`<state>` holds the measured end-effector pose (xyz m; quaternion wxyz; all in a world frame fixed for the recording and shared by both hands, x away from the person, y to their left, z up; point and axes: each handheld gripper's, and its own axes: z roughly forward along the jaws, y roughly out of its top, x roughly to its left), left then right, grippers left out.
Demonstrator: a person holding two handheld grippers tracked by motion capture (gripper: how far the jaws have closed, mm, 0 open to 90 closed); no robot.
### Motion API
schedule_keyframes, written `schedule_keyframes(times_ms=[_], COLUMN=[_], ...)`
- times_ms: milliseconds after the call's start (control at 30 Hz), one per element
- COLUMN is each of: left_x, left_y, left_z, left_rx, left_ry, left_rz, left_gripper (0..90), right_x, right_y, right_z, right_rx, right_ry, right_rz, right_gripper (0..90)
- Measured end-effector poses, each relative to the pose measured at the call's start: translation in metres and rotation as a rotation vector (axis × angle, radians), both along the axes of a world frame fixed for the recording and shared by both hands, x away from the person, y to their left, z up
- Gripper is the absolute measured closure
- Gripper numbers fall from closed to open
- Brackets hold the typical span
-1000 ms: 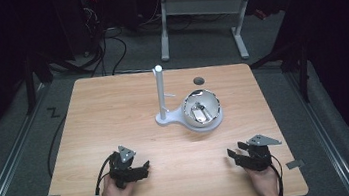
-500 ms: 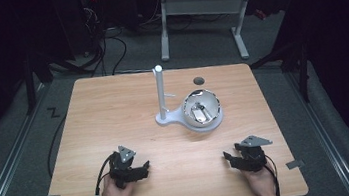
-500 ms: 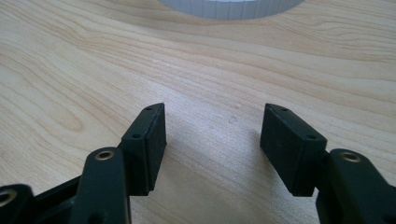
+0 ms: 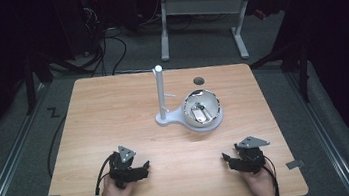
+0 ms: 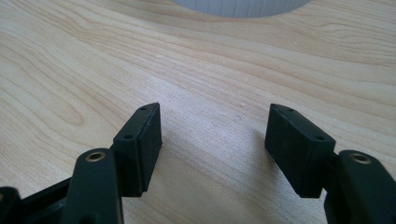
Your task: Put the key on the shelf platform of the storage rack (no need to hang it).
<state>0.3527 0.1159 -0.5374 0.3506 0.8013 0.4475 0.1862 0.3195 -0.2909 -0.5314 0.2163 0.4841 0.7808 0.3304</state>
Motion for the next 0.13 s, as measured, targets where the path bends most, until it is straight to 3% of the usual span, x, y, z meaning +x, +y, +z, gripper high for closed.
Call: schedule_keyframes(times_ms=[133], left_x=[0.0000], left_y=[0.0000], left_z=[0.0000], left_rx=[0.000], left_ry=[0.000], left_rz=[0.000], left_gripper=[15.3], right_x=[-0.0002], right_y=[0.0000], right_z=[0.0000], right_rx=[0.000], right_ry=[0.001], right_rz=[-0.001], right_gripper=[36.6])
